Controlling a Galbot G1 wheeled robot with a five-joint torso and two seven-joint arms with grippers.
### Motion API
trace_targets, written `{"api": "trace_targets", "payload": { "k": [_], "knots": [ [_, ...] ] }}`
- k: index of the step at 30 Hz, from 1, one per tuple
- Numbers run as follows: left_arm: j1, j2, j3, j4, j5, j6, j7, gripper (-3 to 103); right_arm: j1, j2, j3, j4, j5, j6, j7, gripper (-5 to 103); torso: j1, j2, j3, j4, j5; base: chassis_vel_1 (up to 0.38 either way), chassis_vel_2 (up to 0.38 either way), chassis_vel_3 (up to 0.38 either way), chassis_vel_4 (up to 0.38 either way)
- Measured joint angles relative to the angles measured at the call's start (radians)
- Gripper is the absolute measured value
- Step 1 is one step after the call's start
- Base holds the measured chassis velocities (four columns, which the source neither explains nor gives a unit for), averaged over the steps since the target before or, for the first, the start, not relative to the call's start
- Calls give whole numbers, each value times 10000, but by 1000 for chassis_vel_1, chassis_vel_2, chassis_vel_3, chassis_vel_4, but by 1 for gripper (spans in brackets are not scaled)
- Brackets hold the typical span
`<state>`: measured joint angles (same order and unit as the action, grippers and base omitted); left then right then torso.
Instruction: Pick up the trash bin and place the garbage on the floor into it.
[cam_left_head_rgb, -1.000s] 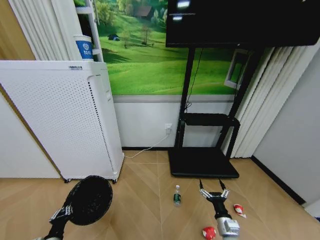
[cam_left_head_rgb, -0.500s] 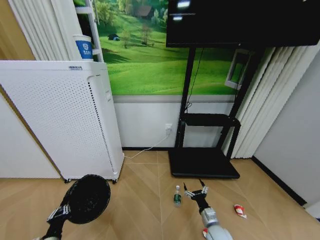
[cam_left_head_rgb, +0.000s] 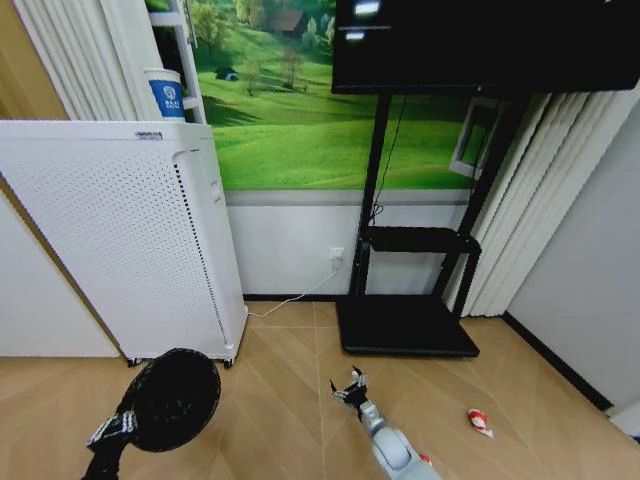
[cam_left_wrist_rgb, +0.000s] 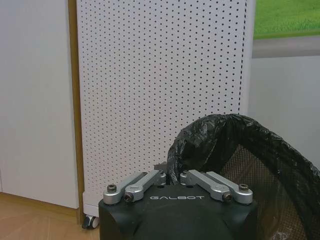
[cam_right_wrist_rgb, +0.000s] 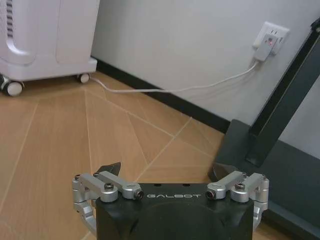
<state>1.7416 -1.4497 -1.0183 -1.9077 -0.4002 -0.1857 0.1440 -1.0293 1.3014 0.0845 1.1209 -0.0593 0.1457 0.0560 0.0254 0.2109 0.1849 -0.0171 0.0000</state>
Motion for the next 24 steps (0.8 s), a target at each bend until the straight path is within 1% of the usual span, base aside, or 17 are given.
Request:
{"api": "trace_targets", "payload": {
  "k": [1,4,5,8,12,14,16,19,20,21,22,23,24],
  "knots": [
    [0,0,0,0,0,0,0,6,0,0,0,0,0,0,0,100,0,0,0,0,0,0,0,0,0],
    [4,-91,-26,-10,23,-100,46,6,209,46,-213,-490,29,-589,319,100,0,1,0,-5,0,0,0,0,0],
    [4,-91,-26,-10,23,-100,46,6,209,46,-213,-490,29,-589,319,100,0,1,0,-5,0,0,0,0,0],
    [-102,-116,-9,-14,23,-126,86,6,133,-81,-346,-441,325,-1217,609,100,0,0,-1,-4,1,0,0,0,0],
    [-146,-116,2,6,23,-134,94,6,83,-139,-390,-356,430,-1405,668,100,0,0,-1,-5,1,0,0,0,0],
    [-259,-116,38,79,23,-149,122,6,-33,-295,-524,-85,757,-1859,800,100,0,0,-1,-6,0,0,0,0,0],
    [-281,-116,45,95,23,-151,128,6,-49,-325,-555,-37,824,-1946,827,100,0,0,-1,-6,0,0,0,0,0],
    [-449,-133,139,234,30,-180,178,6,-14,-484,-1035,228,1810,-3013,1215,100,0,0,-1,-7,1,0,0,0,0],
    [-449,-133,139,234,30,-180,178,6,-14,-484,-1035,228,1810,-3013,1215,100,0,0,-1,-7,1,0,0,0,0],
    [-462,-139,158,267,39,-198,204,6,122,-495,-1263,233,2253,-3371,1348,100,0,1,-1,-5,0,0,0,0,0],
    [-463,-142,161,348,49,-236,269,6,446,-454,-1714,144,3056,-3907,1652,102,0,0,-1,0,0,0,0,0,0],
    [-450,-142,139,413,50,-276,305,6,719,-332,-1985,-73,3479,-4142,1856,100,0,0,-1,-1,-1,0,0,0,0],
    [-450,-142,139,413,50,-276,305,6,719,-332,-1985,-73,3479,-4142,1856,100,0,0,-1,-1,-1,0,0,0,0]
  ]
}}
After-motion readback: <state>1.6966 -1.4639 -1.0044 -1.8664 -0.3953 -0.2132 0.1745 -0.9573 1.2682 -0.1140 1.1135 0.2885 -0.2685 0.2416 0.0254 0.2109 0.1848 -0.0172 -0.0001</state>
